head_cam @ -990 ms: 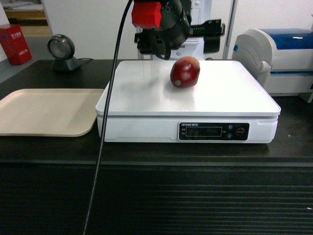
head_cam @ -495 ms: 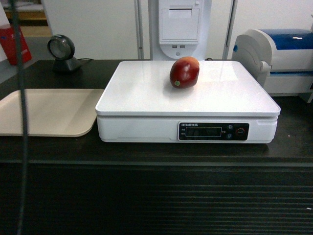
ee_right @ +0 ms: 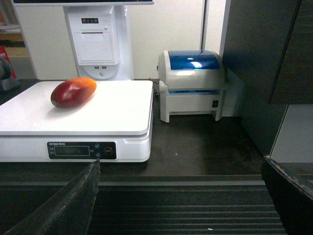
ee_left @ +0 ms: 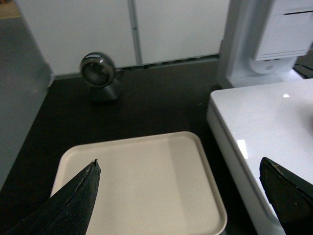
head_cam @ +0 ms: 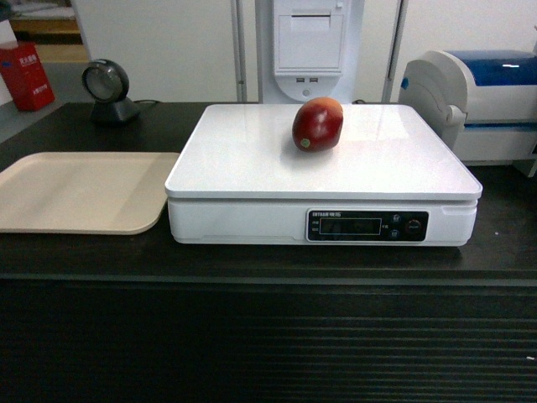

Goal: Place dark red mango on scale at checkout

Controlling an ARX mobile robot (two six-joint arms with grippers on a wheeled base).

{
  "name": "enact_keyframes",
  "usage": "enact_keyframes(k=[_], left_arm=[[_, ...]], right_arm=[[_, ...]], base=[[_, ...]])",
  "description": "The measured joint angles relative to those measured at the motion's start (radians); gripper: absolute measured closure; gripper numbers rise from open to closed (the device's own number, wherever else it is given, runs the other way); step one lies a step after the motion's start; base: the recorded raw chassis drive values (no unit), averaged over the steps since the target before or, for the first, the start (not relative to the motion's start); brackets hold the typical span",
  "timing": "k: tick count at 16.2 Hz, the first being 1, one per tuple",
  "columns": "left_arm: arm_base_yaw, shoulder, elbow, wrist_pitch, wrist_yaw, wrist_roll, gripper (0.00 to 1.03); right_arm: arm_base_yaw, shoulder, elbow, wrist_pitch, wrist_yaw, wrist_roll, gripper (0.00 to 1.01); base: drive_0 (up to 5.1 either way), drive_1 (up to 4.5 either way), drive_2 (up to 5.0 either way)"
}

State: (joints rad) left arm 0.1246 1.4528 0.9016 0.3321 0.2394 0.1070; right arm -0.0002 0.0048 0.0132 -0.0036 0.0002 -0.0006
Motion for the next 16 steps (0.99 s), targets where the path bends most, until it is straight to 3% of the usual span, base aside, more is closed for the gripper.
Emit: enact_keyframes(k=[2,3,4,6,11,16], left_arm=[[0.046,-0.047,-0.048,-0.039,-0.011,-0.035,0.05],[0.053,-0.058,-0.07,-0.005,-0.02,-0.047,0.06],[0.052,-0.071,-0.151,0.196,-0.06,-0.07,0.16],[0.029,-0.162,-0.354,0.397,-0.085,-0.087,0.37],[0.021,-0.427,-0.676,0.455,-0.097,-0.101,0.97],[-0.042,-0.626,-0.792,0.375,-0.154,-0.105,1.01]], right_arm=[[0.0,0.0,0.0,0.0,0.0,0.0,0.03],[0.0,0.0,0.0,0.0,0.0,0.0,0.03],[0.0,0.0,0.0,0.0,0.0,0.0,0.03],[0.0,0.0,0.0,0.0,0.0,0.0,0.03],[0.0,0.0,0.0,0.0,0.0,0.0,0.03],[0.0,0.0,0.0,0.0,0.0,0.0,0.03]], base=[[0.0,0.0,0.0],[0.0,0.0,0.0],[0.0,0.0,0.0],[0.0,0.0,0.0],[0.0,0.0,0.0],[0.0,0.0,0.0]])
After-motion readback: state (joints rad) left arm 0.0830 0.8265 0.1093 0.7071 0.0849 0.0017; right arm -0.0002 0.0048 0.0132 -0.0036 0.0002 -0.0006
